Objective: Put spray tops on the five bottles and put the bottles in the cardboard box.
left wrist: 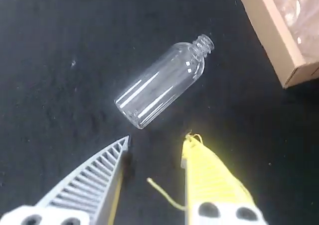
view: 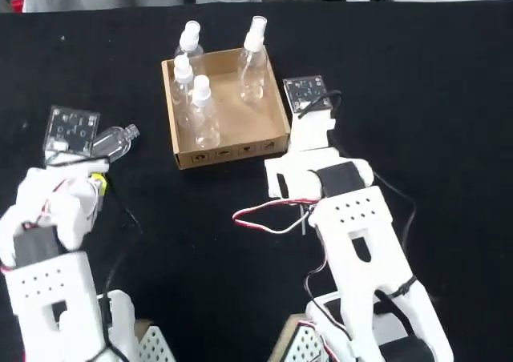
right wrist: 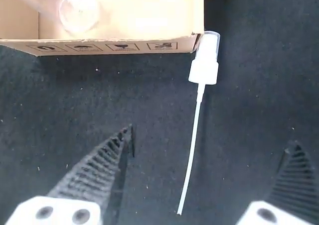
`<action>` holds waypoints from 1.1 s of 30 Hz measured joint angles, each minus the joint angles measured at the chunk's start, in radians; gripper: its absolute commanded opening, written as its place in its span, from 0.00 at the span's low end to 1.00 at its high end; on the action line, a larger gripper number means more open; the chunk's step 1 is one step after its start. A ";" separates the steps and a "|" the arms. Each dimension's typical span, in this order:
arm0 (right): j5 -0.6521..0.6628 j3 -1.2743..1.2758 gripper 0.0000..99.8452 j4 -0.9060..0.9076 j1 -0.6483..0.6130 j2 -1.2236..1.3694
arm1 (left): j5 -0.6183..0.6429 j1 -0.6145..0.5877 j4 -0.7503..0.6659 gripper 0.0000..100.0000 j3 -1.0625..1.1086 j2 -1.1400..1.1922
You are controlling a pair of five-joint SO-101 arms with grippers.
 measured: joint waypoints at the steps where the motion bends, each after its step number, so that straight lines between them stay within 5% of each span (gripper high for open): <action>1: 0.000 0.000 0.40 0.000 0.000 0.000 | -0.011 0.000 0.000 0.16 -0.020 0.040; 33: 0.000 0.000 0.40 0.000 0.000 0.000 | -0.192 0.002 0.000 0.27 -0.709 1.060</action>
